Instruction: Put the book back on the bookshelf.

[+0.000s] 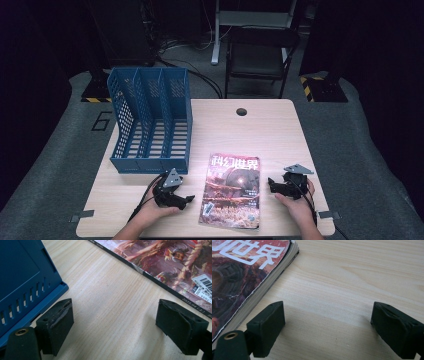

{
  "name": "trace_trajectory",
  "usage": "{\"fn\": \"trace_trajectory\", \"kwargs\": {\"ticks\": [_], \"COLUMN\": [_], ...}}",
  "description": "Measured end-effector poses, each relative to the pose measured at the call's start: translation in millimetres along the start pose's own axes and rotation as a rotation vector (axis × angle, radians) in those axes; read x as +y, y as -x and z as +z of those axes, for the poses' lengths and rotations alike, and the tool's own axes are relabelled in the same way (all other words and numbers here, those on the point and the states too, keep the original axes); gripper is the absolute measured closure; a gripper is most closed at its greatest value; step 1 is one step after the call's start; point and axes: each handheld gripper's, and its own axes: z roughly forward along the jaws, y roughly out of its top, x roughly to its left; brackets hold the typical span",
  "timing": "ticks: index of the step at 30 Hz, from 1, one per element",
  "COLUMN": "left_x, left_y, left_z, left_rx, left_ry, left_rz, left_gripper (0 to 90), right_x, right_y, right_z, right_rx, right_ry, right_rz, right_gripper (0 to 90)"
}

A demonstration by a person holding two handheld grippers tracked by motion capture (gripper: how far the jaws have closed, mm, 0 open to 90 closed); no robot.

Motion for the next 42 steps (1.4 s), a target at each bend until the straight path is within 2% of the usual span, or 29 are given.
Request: {"fn": "trace_trajectory", "kwargs": {"ticks": [2,5,8,19,20,27,31,32,35,37,42], "left_x": [-0.2,0.0,0.0,0.0,-0.2,0.2,0.2,0.2,0.2,0.1,0.1], "left_y": [-0.1,0.1,0.2,0.1,0.7,-0.1,0.3,0.3,0.6,0.8,0.6], "left_z": [0.3,0.9,0.9,0.8,1.2,0.7,1.1,1.2,1.3,1.3,1.2], "left_rx": [-0.006,0.009,0.009,0.008,0.002,0.008,0.008,0.008,0.007,0.005,0.007], "left_ry": [0.005,0.004,0.004,0.004,0.007,-0.001,0.005,0.005,0.005,0.006,0.007], "left_rz": [0.0,0.019,0.018,0.019,0.006,0.022,0.015,0.015,0.011,0.006,0.007], "left_gripper": [14.6,12.6,12.7,12.7,12.8,12.8,12.9,12.9,13.0,13.1,13.7], "right_x": [0.0,-0.1,-0.3,-0.6,-0.5,2.0,5.5,6.0,7.4,7.6,10.8], "right_y": [0.0,-0.4,-0.6,-0.7,-0.7,-1.7,-5.7,-5.7,-8.1,-8.8,-17.5], "right_z": [0.0,0.0,0.3,-1.5,-1.5,-6.9,-10.2,-11.1,-13.6,-14.0,-21.2], "right_rx": [0.0,-0.003,-0.004,0.008,0.005,0.004,0.029,0.031,0.054,0.053,0.095], "right_ry": [0.0,0.001,0.009,0.026,0.027,-0.017,-0.036,-0.04,-0.04,-0.031,-0.015], "right_rz": [0.0,0.002,0.004,-0.004,-0.003,0.009,0.046,0.032,0.058,0.062,0.059], "right_gripper": [11.7,11.7,12.3,23.3,24.4,30.9,32.4,32.4,32.4,32.4,31.0]}}
